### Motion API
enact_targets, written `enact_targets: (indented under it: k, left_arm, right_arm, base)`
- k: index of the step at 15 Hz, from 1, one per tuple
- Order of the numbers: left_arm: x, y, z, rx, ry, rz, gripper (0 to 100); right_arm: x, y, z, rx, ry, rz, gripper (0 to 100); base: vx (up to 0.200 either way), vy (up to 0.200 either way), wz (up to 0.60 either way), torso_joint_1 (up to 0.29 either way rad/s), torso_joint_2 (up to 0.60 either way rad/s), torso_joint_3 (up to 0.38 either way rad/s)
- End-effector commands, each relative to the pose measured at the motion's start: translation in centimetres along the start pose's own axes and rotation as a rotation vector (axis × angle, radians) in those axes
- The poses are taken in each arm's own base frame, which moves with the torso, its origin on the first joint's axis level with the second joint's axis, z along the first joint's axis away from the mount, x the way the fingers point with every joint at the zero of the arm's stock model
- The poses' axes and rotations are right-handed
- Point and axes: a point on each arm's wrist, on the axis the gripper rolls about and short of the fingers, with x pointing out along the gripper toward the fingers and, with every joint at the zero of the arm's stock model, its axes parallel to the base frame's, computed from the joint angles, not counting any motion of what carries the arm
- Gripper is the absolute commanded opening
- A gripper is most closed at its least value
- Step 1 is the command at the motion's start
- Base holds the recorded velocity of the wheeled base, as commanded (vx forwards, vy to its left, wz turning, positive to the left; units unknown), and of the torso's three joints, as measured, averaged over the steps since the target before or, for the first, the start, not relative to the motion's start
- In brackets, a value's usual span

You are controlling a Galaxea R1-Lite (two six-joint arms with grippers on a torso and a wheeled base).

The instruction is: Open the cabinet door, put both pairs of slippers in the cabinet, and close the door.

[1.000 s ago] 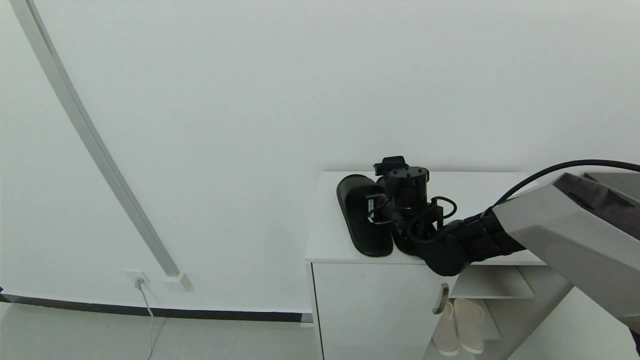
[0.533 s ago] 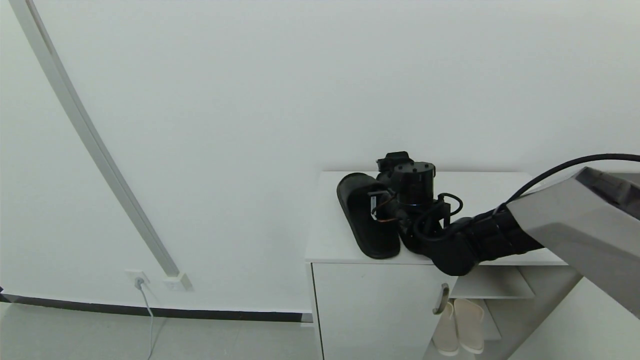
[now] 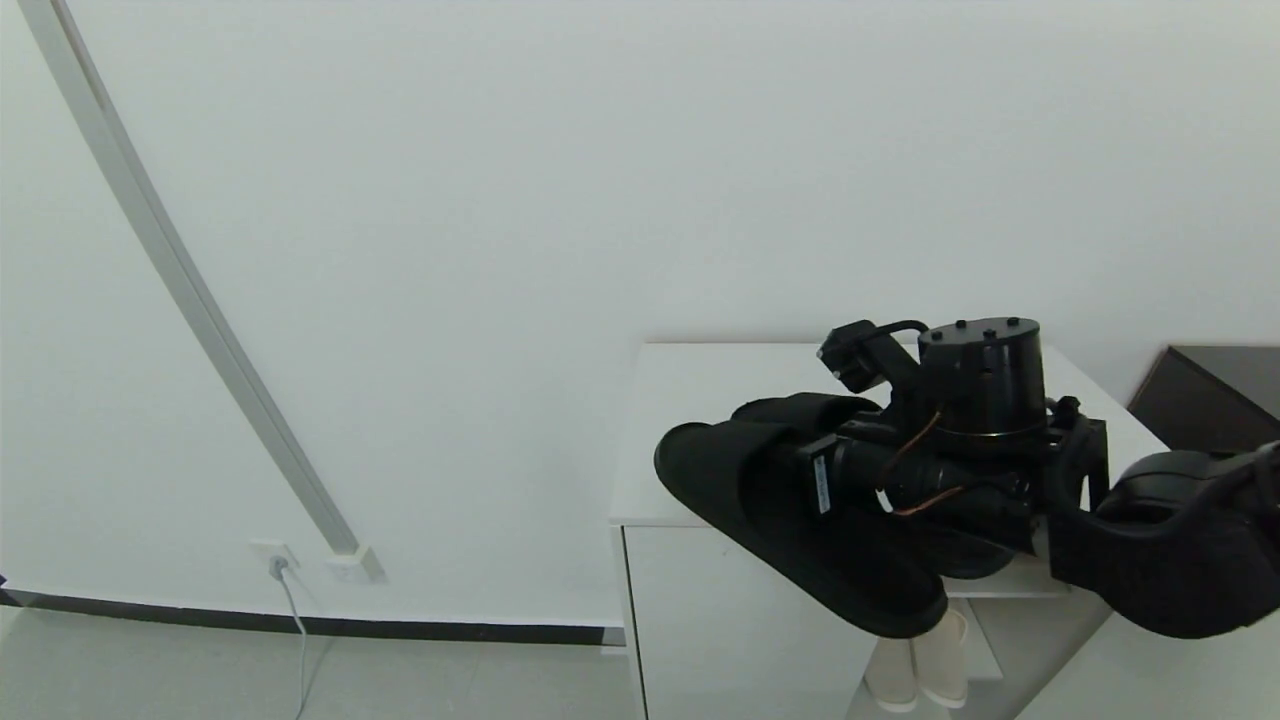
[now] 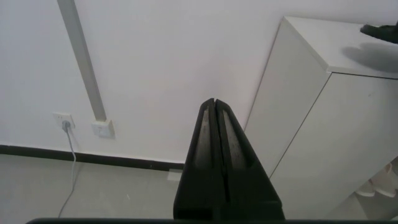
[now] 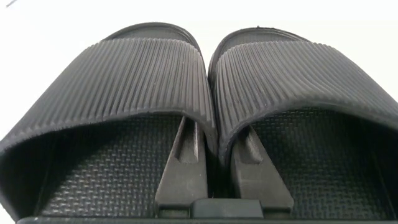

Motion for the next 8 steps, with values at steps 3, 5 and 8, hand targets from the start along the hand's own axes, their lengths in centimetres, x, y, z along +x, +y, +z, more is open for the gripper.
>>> enact_targets:
  k: [3,5,8]
  left_arm:
    - [0.01,0.0,0.01,-0.003,0.001,0.001,0]
    - [0.0,0.0,0.05,-0.004,-0.001,0.0,0]
    - [0.01,0.0,0.01,-0.004,0.001,0.001,0]
  right_arm:
    - [-1.7,0.29,0.42,-0.003,-0.024,0.011,0]
    - [-1.9,0.26,0.11,-0.012,-0.016,0.008,0]
    - [-1.96,0.23,-0.2,-0.035,-0.029,0.006,0]
  base:
    - [0.0,0.0,0.0,0.0,0.0,0.0]
    - [0.0,0.0,0.0,0.0,0.0,0.0]
    - [0.0,0.0,0.0,0.0,0.0,0.0]
